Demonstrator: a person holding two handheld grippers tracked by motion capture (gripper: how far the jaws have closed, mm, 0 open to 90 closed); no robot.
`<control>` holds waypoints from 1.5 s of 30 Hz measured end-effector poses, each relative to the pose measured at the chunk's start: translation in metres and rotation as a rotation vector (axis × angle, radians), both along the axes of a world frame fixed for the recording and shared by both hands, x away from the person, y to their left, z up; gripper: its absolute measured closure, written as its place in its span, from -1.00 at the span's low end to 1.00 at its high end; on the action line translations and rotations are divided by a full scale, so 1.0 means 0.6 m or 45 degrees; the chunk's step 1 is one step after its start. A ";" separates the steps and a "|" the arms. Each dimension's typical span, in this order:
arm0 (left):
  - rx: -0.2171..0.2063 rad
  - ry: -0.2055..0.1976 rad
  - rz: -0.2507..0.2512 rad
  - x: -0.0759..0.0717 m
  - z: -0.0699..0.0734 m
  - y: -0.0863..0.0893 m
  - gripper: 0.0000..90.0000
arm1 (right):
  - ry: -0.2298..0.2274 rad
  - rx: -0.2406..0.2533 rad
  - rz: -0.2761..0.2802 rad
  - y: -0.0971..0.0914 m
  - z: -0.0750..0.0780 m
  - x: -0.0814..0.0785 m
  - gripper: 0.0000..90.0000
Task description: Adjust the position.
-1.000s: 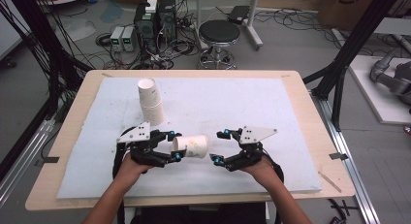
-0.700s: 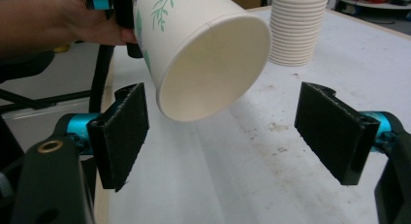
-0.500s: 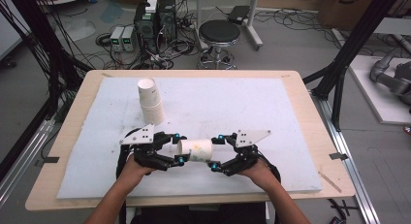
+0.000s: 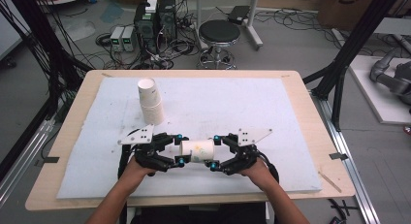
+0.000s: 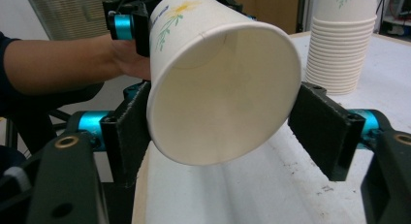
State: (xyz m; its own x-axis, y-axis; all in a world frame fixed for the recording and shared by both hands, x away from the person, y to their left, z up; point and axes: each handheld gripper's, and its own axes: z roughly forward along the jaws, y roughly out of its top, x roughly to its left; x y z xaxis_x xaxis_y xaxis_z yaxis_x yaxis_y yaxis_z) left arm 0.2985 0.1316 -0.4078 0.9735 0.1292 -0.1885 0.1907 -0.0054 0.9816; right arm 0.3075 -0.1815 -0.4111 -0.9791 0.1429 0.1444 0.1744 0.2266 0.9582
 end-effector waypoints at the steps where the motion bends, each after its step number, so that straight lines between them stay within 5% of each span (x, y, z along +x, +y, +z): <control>1: 0.000 0.000 0.000 0.000 0.000 0.000 -0.18 | 0.000 0.000 0.000 0.000 0.000 0.000 -0.39; 10: -0.003 0.007 0.007 0.000 -0.003 0.001 -0.20 | 0.021 0.027 0.005 -0.003 0.002 0.001 -0.27; 16: 0.082 0.029 0.066 -0.004 0.002 -0.006 -0.66 | 0.031 0.002 0.006 -0.004 0.006 0.002 -0.28; 23: 0.217 -0.020 0.129 -0.004 0.018 0.003 -0.70 | 0.007 -0.085 -0.018 -0.006 0.018 0.007 -0.28; 31: 0.382 -0.049 0.162 -0.002 0.036 0.010 -0.76 | -0.042 -0.255 -0.031 0.002 0.041 0.014 -0.28; 45: 0.548 -0.066 0.128 0.001 0.048 -0.001 -0.75 | -0.118 -0.514 0.030 0.047 0.078 0.027 -0.29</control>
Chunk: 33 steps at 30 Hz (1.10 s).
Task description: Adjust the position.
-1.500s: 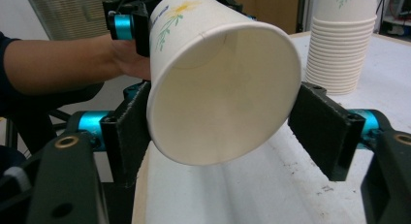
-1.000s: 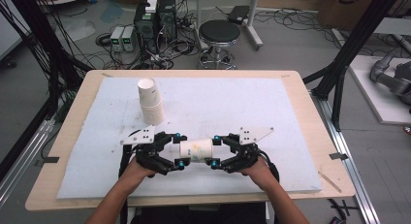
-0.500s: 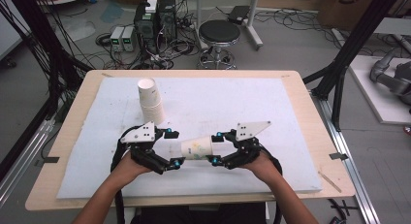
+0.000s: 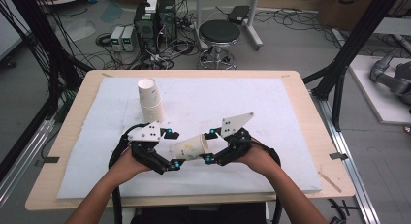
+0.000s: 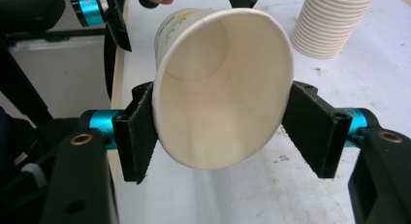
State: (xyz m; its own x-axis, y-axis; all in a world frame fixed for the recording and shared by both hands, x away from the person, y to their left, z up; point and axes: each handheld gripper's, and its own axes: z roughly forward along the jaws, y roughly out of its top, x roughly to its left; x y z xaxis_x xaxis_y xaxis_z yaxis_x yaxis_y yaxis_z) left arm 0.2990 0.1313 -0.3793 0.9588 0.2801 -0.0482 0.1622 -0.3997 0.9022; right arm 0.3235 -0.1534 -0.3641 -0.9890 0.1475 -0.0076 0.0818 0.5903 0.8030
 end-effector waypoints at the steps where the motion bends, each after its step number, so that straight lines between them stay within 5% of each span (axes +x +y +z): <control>1: 0.011 0.003 0.001 0.000 0.000 -0.001 -0.74 | -0.004 -0.023 0.014 0.005 0.005 0.002 -0.29; 6: 0.049 0.006 0.009 0.002 0.001 -0.003 -0.73 | -0.020 -0.055 0.021 0.012 0.010 0.003 -0.29; 17: 0.226 0.012 -0.029 0.009 0.002 -0.024 -0.68 | -0.128 -0.260 0.078 0.043 0.028 0.000 -0.29; 33: 0.326 0.032 -0.068 0.014 -0.005 -0.041 -0.56 | -0.194 -0.471 0.127 0.077 0.042 -0.008 -0.30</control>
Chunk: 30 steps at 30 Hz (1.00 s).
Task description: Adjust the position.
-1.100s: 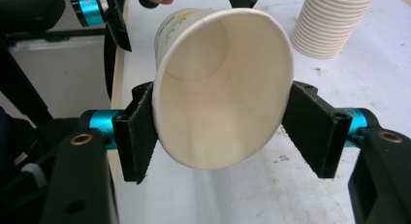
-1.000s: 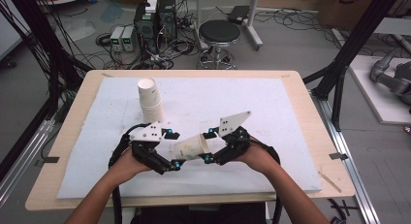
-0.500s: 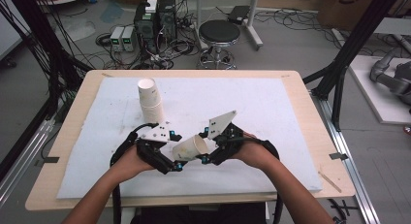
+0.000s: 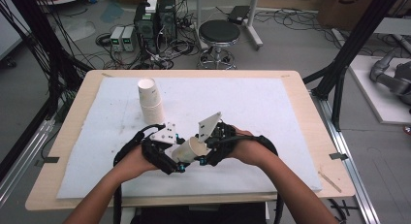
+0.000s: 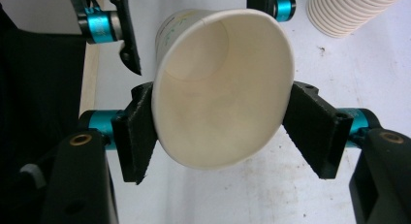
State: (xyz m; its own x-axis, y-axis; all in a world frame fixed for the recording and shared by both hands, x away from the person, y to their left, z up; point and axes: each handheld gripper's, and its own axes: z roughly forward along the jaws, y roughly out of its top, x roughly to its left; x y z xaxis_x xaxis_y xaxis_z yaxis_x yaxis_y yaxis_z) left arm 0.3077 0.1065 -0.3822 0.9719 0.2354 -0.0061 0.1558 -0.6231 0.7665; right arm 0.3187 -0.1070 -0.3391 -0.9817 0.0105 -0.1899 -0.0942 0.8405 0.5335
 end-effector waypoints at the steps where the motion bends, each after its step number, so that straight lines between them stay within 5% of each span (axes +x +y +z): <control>1: -0.003 0.003 -0.004 0.000 0.000 -0.001 -0.50 | -0.010 -0.022 0.010 0.003 -0.001 -0.001 -0.30; 15: 0.025 0.027 -0.051 0.001 -0.008 -0.014 -0.23 | 0.005 -0.084 0.043 0.013 -0.007 -0.005 -0.30; 23: -0.046 0.043 -0.035 -0.002 -0.012 -0.012 -0.26 | 0.031 -0.030 0.039 0.008 -0.002 -0.003 -0.40; 28: -0.135 0.054 0.053 -0.004 -0.027 0.003 -0.30 | 0.130 0.199 -0.064 -0.017 0.008 0.005 -0.52; 29: -0.135 0.054 0.053 -0.004 -0.027 0.003 -0.30 | 0.130 0.199 -0.064 -0.017 0.008 0.005 -0.52; 30: -0.158 0.061 0.074 -0.004 -0.030 0.007 -0.31 | 0.141 0.283 -0.101 -0.032 0.012 0.008 -0.52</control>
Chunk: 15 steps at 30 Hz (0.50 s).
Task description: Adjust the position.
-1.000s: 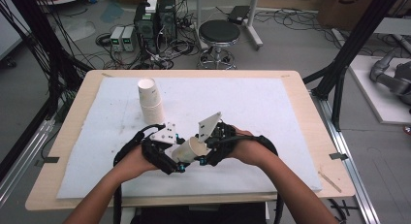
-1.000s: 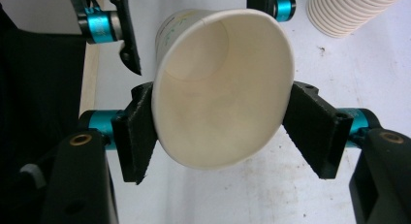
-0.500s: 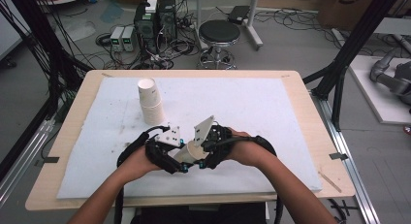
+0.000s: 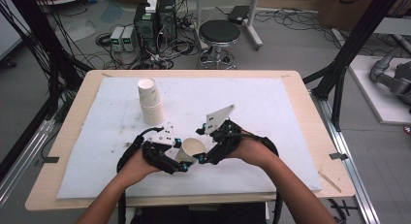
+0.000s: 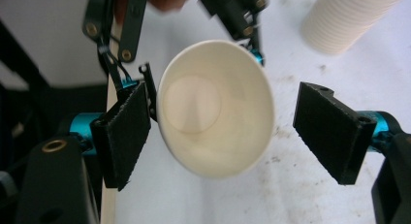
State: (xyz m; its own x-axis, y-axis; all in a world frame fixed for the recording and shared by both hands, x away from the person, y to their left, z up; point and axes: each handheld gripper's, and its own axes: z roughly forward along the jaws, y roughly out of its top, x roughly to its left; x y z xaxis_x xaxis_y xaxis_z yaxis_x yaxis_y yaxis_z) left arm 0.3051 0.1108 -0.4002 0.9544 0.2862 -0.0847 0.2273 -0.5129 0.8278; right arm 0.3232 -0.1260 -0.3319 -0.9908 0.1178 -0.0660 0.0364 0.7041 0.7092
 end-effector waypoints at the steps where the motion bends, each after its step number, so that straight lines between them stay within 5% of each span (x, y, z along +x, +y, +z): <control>1: -0.011 -0.002 0.016 0.000 -0.003 0.004 -0.31 | 0.012 0.044 -0.024 -0.008 0.001 0.001 -0.52; 2: -0.019 -0.007 0.035 -0.001 -0.006 0.009 -0.31 | 0.012 0.044 -0.024 -0.008 0.001 0.001 -0.52; 3: -0.054 -0.011 0.082 -0.002 -0.011 0.019 -0.31 | 0.018 0.124 -0.087 -0.025 0.001 0.002 -0.52; 8: -0.128 -0.017 0.167 -0.004 -0.019 0.042 -0.32 | -0.002 0.272 -0.248 -0.073 -0.015 0.003 -0.52; 15: -0.218 -0.043 0.266 -0.008 -0.026 0.073 -0.33 | -0.005 0.325 -0.381 -0.127 -0.042 -0.002 -0.52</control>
